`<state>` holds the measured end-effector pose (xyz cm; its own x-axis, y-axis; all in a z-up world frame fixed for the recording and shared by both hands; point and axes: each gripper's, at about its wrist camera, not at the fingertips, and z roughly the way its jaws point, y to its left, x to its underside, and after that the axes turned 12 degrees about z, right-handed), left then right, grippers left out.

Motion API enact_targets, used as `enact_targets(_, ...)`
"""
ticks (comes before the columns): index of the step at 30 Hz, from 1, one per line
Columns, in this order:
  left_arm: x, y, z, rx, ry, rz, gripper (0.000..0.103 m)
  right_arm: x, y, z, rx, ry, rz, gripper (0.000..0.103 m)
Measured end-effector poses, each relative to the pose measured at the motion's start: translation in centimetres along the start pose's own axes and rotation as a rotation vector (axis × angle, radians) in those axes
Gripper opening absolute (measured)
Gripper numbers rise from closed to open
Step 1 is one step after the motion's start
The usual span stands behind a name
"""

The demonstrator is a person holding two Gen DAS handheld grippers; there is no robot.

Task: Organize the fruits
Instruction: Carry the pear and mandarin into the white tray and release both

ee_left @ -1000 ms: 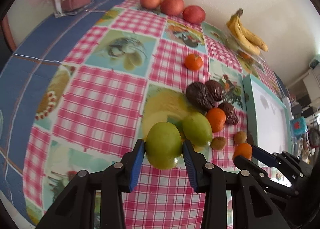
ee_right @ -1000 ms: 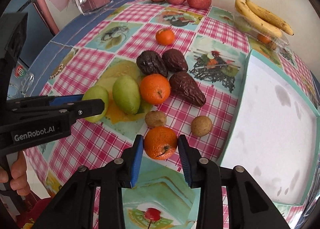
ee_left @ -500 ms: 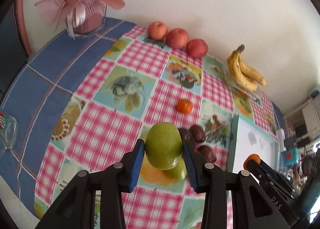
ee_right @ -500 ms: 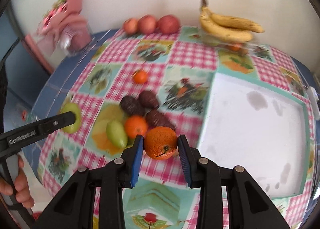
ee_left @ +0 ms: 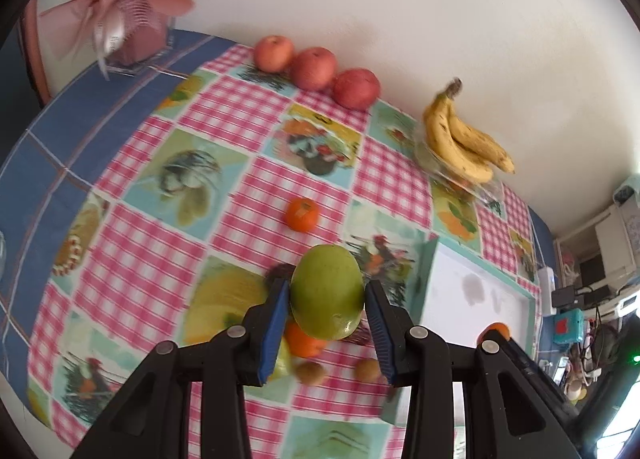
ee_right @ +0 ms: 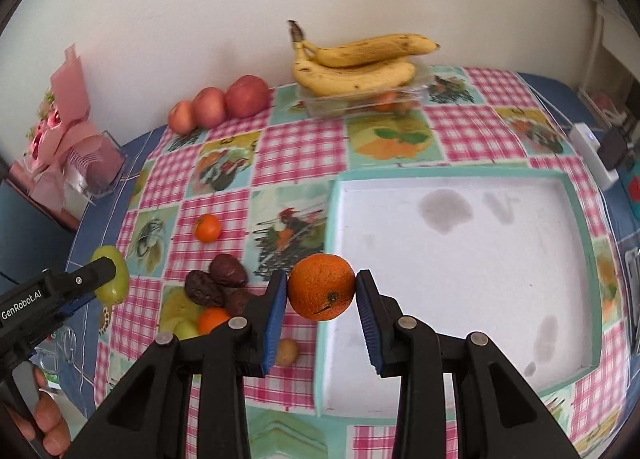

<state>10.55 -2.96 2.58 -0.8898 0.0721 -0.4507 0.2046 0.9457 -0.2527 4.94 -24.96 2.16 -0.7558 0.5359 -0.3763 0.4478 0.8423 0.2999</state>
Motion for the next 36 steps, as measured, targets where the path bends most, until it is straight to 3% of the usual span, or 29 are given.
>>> enact_targets(5,0.6,-3.7,1.5,0.016,0.016,0.036,0.041,-0.8,-2.8,-0.7,0.038,-0.028,0.046,0.037)
enact_targets(14,2.4,-10.5,2.8,0.041,0.029,0.225,0.041,-2.3,-10.4,-3.5,0.168,-0.1,0.187,0.037)
enact_targets(18,3.7,-13.5,3.7,0.07,0.053,0.315,0.041,-2.5,-13.2,-5.0,0.275,-0.133,0.227,0.037)
enact_targets(23,5.1,-15.9,5.6,0.096,0.107,0.39,0.042,-2.5,-15.4,-6.4,0.316,-0.167,0.26,0.037)
enact_targets(36,6.8,-17.6,8.8,0.095,0.177,0.464,0.042,-1.9,-18.6,-2.4,0.3,-0.054,0.36,0.037)
